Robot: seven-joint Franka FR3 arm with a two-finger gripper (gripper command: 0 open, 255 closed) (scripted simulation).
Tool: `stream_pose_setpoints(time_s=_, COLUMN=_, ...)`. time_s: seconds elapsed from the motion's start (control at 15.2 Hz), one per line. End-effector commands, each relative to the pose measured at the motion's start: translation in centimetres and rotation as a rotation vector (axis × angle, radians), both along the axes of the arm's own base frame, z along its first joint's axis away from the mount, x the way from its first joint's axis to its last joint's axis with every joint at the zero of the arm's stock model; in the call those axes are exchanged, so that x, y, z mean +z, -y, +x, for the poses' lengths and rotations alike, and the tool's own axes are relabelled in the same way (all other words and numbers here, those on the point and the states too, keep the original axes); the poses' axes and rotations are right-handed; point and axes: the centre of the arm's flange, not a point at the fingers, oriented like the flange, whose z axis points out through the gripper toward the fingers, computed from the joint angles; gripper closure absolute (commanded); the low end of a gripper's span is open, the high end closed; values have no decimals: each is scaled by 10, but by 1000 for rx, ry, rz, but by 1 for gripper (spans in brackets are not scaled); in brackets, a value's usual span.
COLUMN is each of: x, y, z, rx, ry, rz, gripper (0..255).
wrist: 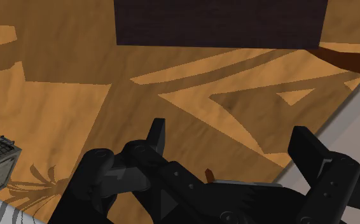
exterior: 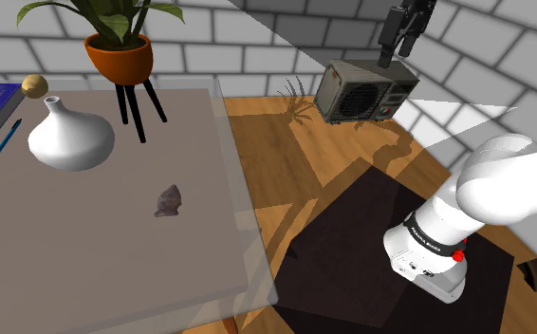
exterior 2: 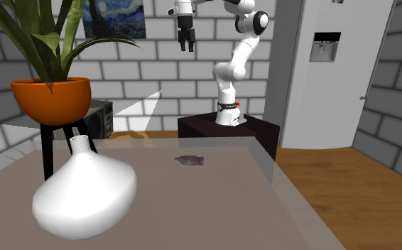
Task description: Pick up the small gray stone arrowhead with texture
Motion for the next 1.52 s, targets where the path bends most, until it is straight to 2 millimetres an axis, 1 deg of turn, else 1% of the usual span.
stream_pose_setpoints(time_s=0.0, x=0, y=0, z=0, rx=0, ry=0, rz=0, gripper=0)
stream_pose_setpoints(time_s=1.45, x=-160, y=-209, z=108, rx=20, ry=30, rz=30, gripper=0)
